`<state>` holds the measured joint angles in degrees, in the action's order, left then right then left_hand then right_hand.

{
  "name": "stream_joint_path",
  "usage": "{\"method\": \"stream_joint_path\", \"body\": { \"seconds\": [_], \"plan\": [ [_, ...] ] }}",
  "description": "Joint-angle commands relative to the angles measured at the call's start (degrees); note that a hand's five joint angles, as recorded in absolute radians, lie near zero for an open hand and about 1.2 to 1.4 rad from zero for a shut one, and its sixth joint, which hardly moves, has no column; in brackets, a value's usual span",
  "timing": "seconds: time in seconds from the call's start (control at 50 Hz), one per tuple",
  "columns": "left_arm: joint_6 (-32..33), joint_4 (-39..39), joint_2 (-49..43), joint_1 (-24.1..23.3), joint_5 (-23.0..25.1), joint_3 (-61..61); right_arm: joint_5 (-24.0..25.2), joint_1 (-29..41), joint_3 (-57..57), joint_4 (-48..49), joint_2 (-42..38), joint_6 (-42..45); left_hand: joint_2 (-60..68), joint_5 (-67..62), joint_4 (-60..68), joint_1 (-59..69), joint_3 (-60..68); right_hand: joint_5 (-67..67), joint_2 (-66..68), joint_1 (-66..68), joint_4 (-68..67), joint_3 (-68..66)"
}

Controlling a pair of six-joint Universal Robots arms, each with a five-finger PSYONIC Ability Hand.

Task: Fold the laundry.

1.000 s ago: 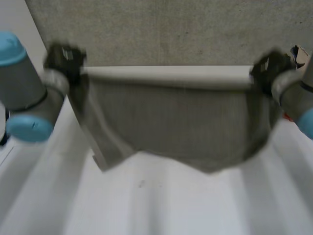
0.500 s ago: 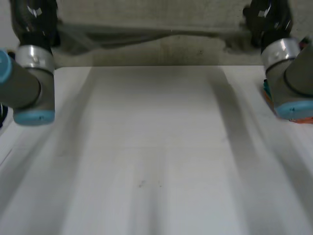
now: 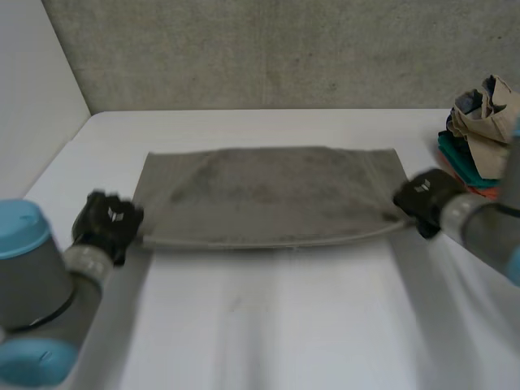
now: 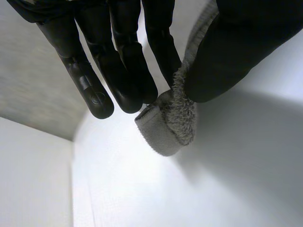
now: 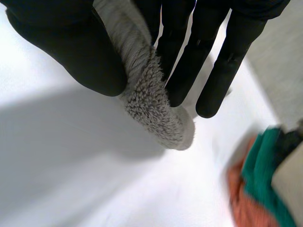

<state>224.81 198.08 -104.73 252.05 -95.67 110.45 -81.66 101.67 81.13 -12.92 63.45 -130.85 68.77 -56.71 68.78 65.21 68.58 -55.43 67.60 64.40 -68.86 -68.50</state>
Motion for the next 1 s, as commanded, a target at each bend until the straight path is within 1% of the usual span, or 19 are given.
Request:
{"method": "stream_joint_path", "body": {
  "seconds": [0.02, 0.08, 0.14, 0.16, 0.24, 0.3, 0.38, 0.46, 0.54, 0.66, 0.68, 0.7, 0.72, 0.74, 0.76, 0.84, 0.92, 0.96, 1.0],
  "plan": [
    [7.47, -27.8, 13.75, 0.02, 0.39, 8.82, -0.25, -8.67, 16.33, -15.73, 11.79, 23.17, 11.23, -13.29, 11.22, 14.79, 11.42, -14.57, 12.4, 15.6, -11.14, -11.5],
    [7.57, -29.25, 14.2, -0.59, 1.09, 7.95, 0.45, -9.56, 18.1, -12.67, 11.7, 23.02, 11.23, -13.29, 11.22, 14.79, 11.42, -14.57, 12.4, 15.6, -11.14, -11.5],
    [7.04, -25.74, 13.85, -2.08, 2.32, 4.53, 0.37, -9.04, 17.67, -8.45, 11.44, 21.09, 11.23, -13.29, 11.22, 14.79, 11.42, -14.57, 12.4, 15.6, -11.14, -11.5],
    [6.78, -24.34, 13.41, -2.17, 2.41, 3.56, 0.28, -8.34, 17.05, -5.13, 10.65, 19.25, 11.23, -13.29, 11.22, 14.79, 11.42, -14.57, 12.4, 15.6, -11.14, -11.5],
    [3.89, -15.3, 6.32, -3.66, 2.15, -2.76, -0.16, -5.44, 14.42, 3.14, 6.54, 15.12, 11.23, -13.29, 11.22, 14.79, 11.42, -14.57, 12.4, 15.6, -11.14, -11.5],
    [2.47, -11.24, 2.35, -4.46, 1.27, -6.46, -0.68, -3.77, 11.87, 8.68, 2.67, 13.09, 11.23, -13.29, 11.22, 14.79, 11.42, -14.57, 12.4, 15.6, -11.14, -11.5],
    [1.85, -3.69, -6.42, -5.07, -2.32, -13.04, -2.53, -3.06, 9.41, 14.05, -0.68, 12.47, 11.23, -13.29, 11.22, 14.79, 11.42, -14.57, 12.4, 15.6, -11.14, -11.5],
    [1.86, -1.13, -13.2, -5.95, -5.75, -18.05, -4.99, -2.18, 5.99, 18.62, -4.72, 12.38, 11.23, -13.29, 11.22, 14.79, 11.42, -14.57, 12.4, 15.6, -11.14, -11.5],
    [1.77, -0.33, -18.22, -6.3, -7.51, -22.28, -5.17, -1.65, 3.17, 21.71, -7.54, 12.29, 11.23, -13.29, 11.22, 14.79, 11.42, -14.57, 12.4, 15.6, -11.14, -11.5],
    [1.24, 2.04, -21.75, -7.35, -7.61, -27.03, -5.43, -1.04, -0.26, 28.38, -11.94, 12.29, 11.23, -13.29, 11.22, 14.79, 11.42, -14.13, 11.96, 15.16, -10.7, -11.06],
    [1.24, 2.83, -22.1, -8.58, -7.34, -27.39, -5.78, -0.77, -0.61, 30.31, -12.64, 12.03, 5.93, -7.98, 5.92, 9.49, 6.11, 36.5, -38.67, -35.47, 39.93, 39.57],
    [1.33, 3.18, -22.19, -9.2, -7.34, -27.48, -5.96, -0.6, -0.53, 30.94, -12.73, 11.85, -16.28, 14.22, -16.28, -12.71, -16.09, 55.43, -57.6, -54.4, 58.86, 58.5],
    [1.68, 3.62, -22.27, -9.9, -7.34, -27.56, -5.96, -0.51, -0.27, 31.64, -12.73, 11.42, -39.15, 37.09, -39.15, -35.58, -38.96, 55.43, -57.6, -54.4, 58.86, 58.5],
    [1.85, 4.06, -22.28, -10.52, -7.52, -27.57, -6.14, -0.16, -0.09, 32.25, -12.56, 10.8, -56.36, 54.31, -56.37, -52.8, -56.17, 55.43, -57.6, -54.4, 58.86, 58.5],
    [1.59, 4.59, -22.19, -11.57, -7.26, -27.74, -6.57, 0.1, 0.34, 32.7, -12.12, 9.06, -58.77, 56.71, -58.78, -55.21, -58.58, 55.43, -57.6, -54.4, 58.86, 58.5],
    [1.33, 4.86, -20.44, -13.42, -7.6, -27.92, -7.11, 0.28, 3.15, 32.61, -9.05, 2.46, -58.77, 56.71, -58.78, -55.21, -58.58, 55.43, -57.6, -54.4, 58.86, 58.5],
    [1.15, 4.59, -14.92, -14.91, -8.22, -26.52, -6.14, 0.02, 7.81, 32.09, -0.36, -4.84, -58.77, 56.71, -58.78, -55.21, -58.58, 55.43, -57.6, -54.4, 58.86, 58.5],
    [0.98, 4.33, -12.62, -15.27, -8.22, -25.11, -4.92, -0.07, 10.09, 31.56, 2.98, -7.13, -58.77, 56.71, -58.78, -55.21, -58.58, 55.43, -57.6, -54.4, 58.86, 58.5],
    [0.45, 4.33, -9.46, -15.62, -7.96, -21.87, -1.93, -0.86, 12.91, 29.28, 6.94, -9.15, -58.77, 56.71, -58.78, -55.21, -58.58, 55.43, -57.6, -54.4, 58.86, 58.5]
  ]
}}
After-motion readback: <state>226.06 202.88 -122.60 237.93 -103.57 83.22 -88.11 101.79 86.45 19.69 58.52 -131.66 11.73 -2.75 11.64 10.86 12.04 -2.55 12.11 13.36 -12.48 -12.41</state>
